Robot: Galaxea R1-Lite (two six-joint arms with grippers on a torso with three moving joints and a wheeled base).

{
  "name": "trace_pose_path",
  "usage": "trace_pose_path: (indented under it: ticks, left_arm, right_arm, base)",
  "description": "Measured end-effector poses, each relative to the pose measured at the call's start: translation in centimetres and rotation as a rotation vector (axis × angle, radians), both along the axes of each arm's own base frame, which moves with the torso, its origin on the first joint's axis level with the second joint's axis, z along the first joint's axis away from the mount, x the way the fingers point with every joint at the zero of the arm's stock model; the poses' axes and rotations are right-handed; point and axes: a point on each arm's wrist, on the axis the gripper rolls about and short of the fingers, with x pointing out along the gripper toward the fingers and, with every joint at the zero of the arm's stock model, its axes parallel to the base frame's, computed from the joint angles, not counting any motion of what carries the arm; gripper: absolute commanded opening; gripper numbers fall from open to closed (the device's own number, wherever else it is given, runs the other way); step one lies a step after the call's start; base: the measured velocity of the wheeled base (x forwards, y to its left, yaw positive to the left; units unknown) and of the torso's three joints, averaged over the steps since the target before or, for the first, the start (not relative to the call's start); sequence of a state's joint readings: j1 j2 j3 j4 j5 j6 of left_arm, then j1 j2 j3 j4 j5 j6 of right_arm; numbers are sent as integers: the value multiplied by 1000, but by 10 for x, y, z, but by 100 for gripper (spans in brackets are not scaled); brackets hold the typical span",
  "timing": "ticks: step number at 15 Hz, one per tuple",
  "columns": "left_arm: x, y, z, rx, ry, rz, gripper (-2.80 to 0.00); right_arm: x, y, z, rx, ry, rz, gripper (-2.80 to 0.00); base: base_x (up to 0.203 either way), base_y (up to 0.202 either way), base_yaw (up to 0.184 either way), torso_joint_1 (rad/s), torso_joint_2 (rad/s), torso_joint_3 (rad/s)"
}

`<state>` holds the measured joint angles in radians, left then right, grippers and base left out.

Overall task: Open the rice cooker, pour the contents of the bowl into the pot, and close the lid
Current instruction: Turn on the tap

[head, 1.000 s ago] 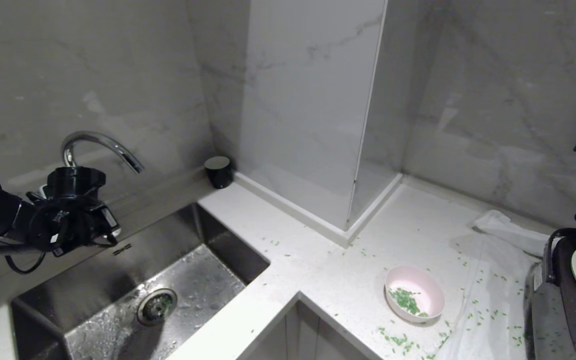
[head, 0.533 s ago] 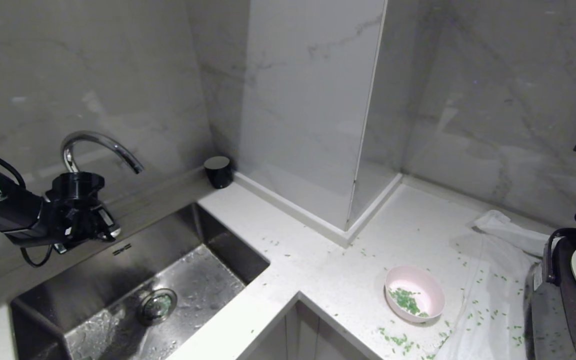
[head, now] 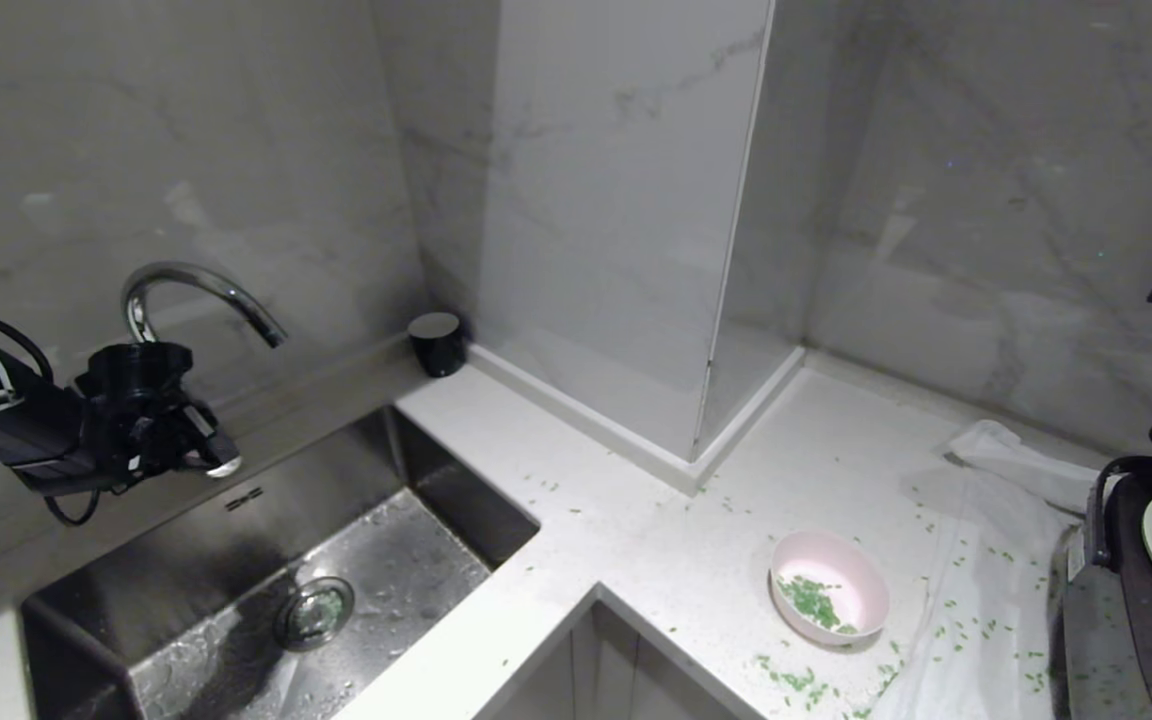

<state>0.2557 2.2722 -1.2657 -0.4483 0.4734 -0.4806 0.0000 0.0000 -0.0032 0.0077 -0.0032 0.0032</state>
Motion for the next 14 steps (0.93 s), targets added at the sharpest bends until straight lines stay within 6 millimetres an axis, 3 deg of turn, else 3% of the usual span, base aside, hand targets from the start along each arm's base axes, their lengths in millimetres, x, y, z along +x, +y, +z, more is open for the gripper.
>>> trace_pose_path:
  ticks: [11, 12, 14]
  left_arm:
    - [11, 7, -7, 9, -10, 16, 0]
    - [13, 8, -9, 8, -11, 14, -280]
    - [15, 8, -11, 9, -2, 12, -280]
  right_arm:
    - [0, 0, 0, 0, 0, 0, -280]
    - [0, 0, 0, 0, 0, 0, -280]
    - [0, 0, 0, 0, 0, 0, -280]
  base:
    - [0, 0, 0, 0, 0, 0]
    - [0, 0, 0, 0, 0, 0]
    - [0, 0, 0, 0, 0, 0]
